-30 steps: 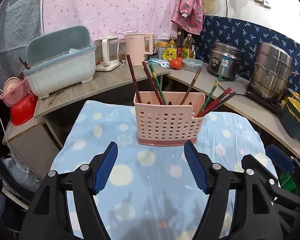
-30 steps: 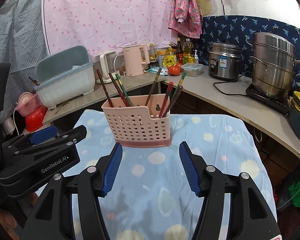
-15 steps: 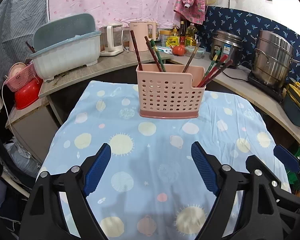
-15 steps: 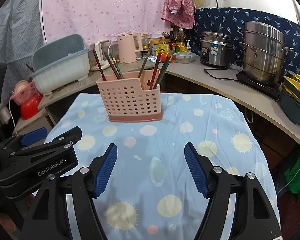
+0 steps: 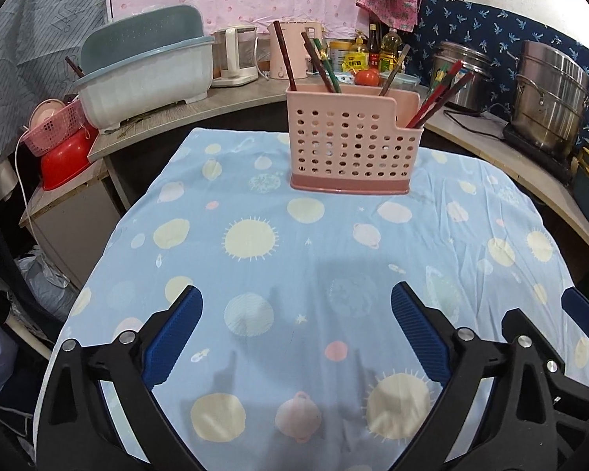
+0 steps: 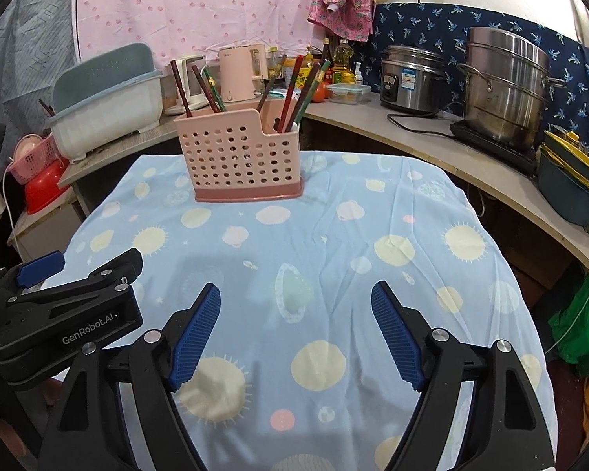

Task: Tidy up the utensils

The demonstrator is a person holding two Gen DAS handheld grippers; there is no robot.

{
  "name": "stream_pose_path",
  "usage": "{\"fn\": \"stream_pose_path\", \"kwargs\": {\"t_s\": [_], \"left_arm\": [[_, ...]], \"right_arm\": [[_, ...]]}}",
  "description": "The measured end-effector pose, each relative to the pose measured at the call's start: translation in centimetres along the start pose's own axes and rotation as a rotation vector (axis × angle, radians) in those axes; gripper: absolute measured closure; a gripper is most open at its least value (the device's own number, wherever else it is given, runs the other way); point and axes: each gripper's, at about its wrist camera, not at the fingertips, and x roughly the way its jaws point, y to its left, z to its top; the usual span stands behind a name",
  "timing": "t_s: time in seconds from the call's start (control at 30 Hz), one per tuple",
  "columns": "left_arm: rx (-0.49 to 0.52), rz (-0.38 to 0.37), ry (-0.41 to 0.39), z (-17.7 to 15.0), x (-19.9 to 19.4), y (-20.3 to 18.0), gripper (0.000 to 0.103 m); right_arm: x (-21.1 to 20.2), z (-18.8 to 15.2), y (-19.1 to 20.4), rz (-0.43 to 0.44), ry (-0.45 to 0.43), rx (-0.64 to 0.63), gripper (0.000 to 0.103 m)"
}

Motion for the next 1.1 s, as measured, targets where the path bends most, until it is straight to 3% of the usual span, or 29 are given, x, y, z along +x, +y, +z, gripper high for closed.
{"fn": "stream_pose_path", "kwargs": {"t_s": [0.23,0.6,1.1], "left_arm": [[0.016,0.023,0.009,-1.6,0.9,-0.4,0.009],[0.033,0.045,-0.018,-2.4,1.4,-0.9,0.009],[0.008,0.037,-0.063,1.4,-1.1,0.0,0.009]], "right_arm": [[0.6,-1.7,-0.5,-0.032,0.000,0.003,0.019],[1.8,-2.4,-1.3,-0.050,0.008,0.029,0.018],[-0.6,1.9,-0.6,-0.035,-0.034,0.034,0.017]]}}
